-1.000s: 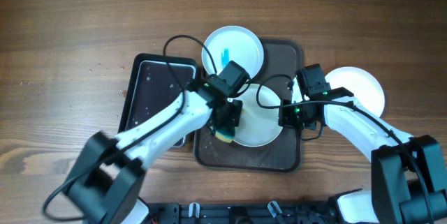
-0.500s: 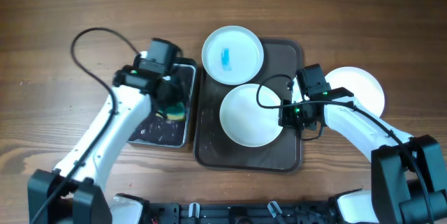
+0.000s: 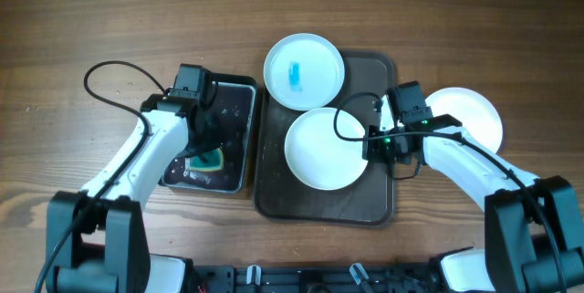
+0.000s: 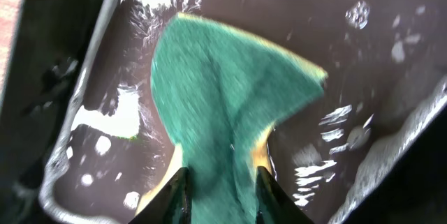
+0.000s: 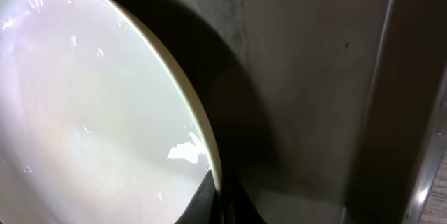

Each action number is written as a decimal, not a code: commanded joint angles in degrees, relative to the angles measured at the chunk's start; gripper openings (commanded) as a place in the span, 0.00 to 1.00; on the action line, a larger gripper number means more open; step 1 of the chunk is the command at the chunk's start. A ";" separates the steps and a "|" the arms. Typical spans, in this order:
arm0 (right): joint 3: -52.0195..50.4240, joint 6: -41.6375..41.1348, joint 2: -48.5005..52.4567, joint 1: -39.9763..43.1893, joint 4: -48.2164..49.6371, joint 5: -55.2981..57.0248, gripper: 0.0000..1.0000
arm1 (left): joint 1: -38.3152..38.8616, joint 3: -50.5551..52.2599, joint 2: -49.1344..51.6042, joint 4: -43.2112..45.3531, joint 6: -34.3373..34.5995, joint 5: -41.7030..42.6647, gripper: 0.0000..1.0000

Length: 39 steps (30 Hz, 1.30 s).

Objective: Clean dirty plates on tray and stack at the side
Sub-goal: 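Lift the cleaned plate with the right gripper and carry it left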

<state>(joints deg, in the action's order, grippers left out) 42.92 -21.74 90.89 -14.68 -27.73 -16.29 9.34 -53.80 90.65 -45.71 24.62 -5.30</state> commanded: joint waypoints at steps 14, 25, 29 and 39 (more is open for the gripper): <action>24.48 1.42 -10.12 -7.96 -26.71 -1.49 0.04 | -0.26 -1.84 -32.50 -7.91 3.08 0.92 1.00; 48.70 -3.91 15.43 -24.28 -24.57 8.50 0.04 | -0.24 -1.84 -37.83 -14.73 3.04 0.92 1.00; 54.29 -3.41 24.15 -26.32 -21.31 9.81 0.04 | -0.24 -1.81 -37.73 -16.33 3.04 0.94 1.00; 54.60 -2.21 20.31 -36.94 -17.86 41.70 0.04 | -0.24 -1.81 -37.73 -16.72 3.06 0.92 1.00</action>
<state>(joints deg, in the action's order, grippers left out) 95.44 -24.36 115.92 -46.94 -45.95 8.73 9.34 -54.78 53.23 -62.43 27.33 -4.64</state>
